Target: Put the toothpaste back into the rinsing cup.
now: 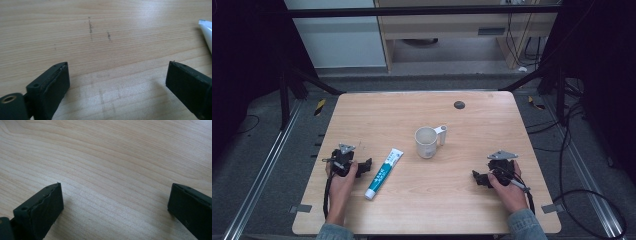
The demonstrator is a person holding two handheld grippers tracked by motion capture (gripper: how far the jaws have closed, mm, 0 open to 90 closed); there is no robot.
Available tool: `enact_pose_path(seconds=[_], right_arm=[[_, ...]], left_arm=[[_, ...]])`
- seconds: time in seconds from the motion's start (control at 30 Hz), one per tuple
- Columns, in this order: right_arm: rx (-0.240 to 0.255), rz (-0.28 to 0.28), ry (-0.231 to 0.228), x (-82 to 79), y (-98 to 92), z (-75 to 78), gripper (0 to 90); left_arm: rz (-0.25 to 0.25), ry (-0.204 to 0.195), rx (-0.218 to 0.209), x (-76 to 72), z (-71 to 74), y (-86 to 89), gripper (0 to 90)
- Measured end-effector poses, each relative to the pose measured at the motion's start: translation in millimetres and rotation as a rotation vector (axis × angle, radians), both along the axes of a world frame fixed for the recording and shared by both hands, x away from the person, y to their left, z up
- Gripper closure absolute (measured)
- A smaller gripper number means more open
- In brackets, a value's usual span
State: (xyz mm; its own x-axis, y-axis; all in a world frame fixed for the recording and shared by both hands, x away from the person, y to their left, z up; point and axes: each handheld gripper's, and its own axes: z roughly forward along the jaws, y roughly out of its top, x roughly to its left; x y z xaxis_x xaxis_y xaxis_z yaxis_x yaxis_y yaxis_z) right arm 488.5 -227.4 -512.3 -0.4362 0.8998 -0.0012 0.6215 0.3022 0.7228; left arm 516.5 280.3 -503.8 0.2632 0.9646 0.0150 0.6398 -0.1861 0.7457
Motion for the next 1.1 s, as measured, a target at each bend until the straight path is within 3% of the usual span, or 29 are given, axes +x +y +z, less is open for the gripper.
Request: enact_pose_path(seconds=[0.1,0.3,0.47,0.57,0.67,0.87,1.1], right_arm=[[-0.002,0.0,-0.002,1.8,0.1,-0.3,0.4],[-0.003,0.0,-0.002,1.8,0.1,-0.4,0.4],[-0.002,-0.001,-0.002,1.7,0.2,-0.3,0.4],[-0.003,-0.011,-0.003,0.3,0.5,-0.4,0.6],[-0.001,-0.014,-0.002,-0.4,0.6,-0.2,0.6],[-0.002,-0.017,-0.002,-0.4,0.7,-0.2,0.6],[-0.003,-0.015,-0.003,-0.3,0.5,-0.2,0.6]], left_arm=[[0.012,-0.048,0.008,-10.1,8.4,3.6,3.3],[-0.026,-0.057,0.029,-22.3,25.4,-2.8,3.8],[-0.056,-0.015,0.064,-26.1,40.7,-11.3,5.2],[-0.078,0.026,0.089,-29.1,41.8,-16.5,5.0],[-0.099,0.041,0.075,-31.5,44.5,-19.4,4.5],[-0.139,0.059,0.045,-33.8,48.3,-23.6,6.0],[-0.142,0.039,0.043,-37.0,56.7,-31.3,7.3]])
